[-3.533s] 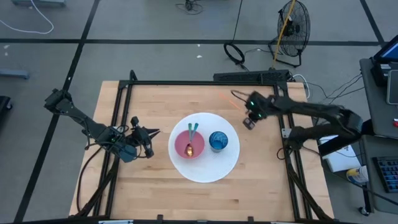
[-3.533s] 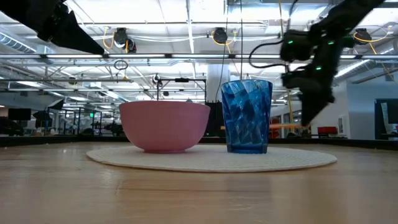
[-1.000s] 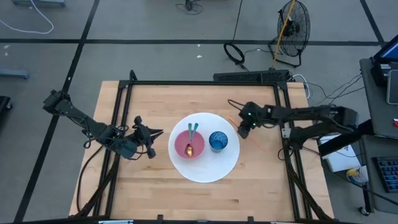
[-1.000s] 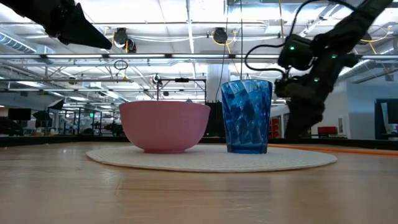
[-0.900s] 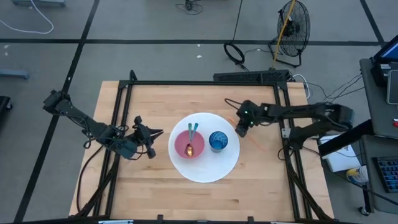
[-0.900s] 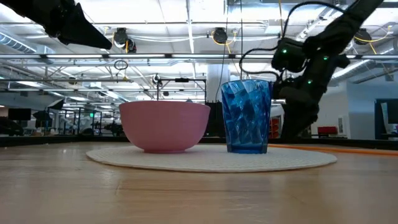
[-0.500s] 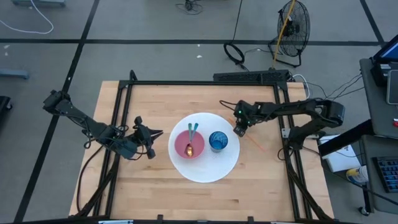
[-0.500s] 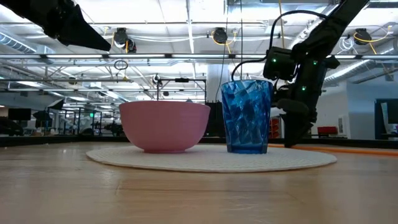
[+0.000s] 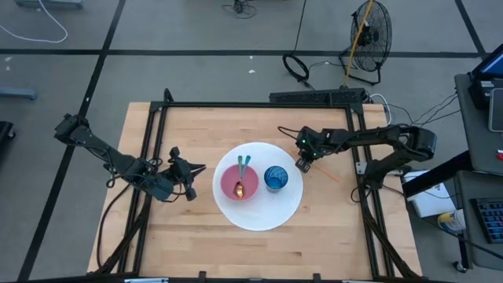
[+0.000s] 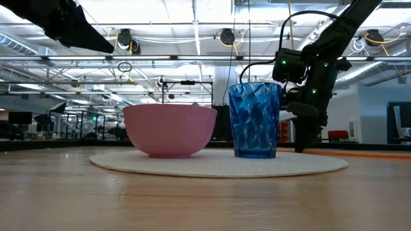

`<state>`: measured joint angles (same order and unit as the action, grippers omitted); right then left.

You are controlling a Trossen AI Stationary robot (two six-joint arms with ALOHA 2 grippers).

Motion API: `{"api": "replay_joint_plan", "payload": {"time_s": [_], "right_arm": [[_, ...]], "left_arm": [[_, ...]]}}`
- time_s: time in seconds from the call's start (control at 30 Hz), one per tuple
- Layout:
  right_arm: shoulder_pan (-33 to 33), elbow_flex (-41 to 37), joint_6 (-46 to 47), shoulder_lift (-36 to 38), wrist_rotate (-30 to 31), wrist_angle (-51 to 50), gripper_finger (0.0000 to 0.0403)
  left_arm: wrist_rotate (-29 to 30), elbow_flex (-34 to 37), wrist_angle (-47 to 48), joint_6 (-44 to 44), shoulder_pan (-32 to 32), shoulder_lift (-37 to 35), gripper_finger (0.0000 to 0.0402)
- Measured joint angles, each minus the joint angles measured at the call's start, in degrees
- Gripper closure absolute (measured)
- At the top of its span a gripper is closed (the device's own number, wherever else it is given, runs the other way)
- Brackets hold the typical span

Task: Pick & Place Utensil
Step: Put the orange straw into the blue glass

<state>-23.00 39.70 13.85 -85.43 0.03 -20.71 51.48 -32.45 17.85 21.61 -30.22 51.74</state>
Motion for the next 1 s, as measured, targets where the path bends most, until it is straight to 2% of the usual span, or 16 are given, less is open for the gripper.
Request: {"api": "replay_joint_plan", "payload": {"time_s": [0.2, 0.47, 0.83, 1.0], "right_arm": [[0.0, -0.1, 0.0, 0.0, 0.0, 0.7, 0.0383], [0.0, -0.4, -1.0, 3.3, 0.0, 0.5, 0.0397], [0.0, -0.3, -2.9, 19.0, 0.1, 5.4, 0.0397], [0.0, -0.3, -5.6, 27.2, 0.1, 12.8, 0.0397]], "left_arm": [[0.0, 0.0, 0.0, 0.2, 0.0, 0.0, 0.0364], [0.0, 0.0, 0.1, 0.3, 0.0, 0.0, 0.0364], [0.0, 0.0, 0.1, 0.3, 0.0, 0.0, 0.0364], [0.0, 0.0, 0.1, 0.3, 0.0, 0.0, 0.0364]]}}
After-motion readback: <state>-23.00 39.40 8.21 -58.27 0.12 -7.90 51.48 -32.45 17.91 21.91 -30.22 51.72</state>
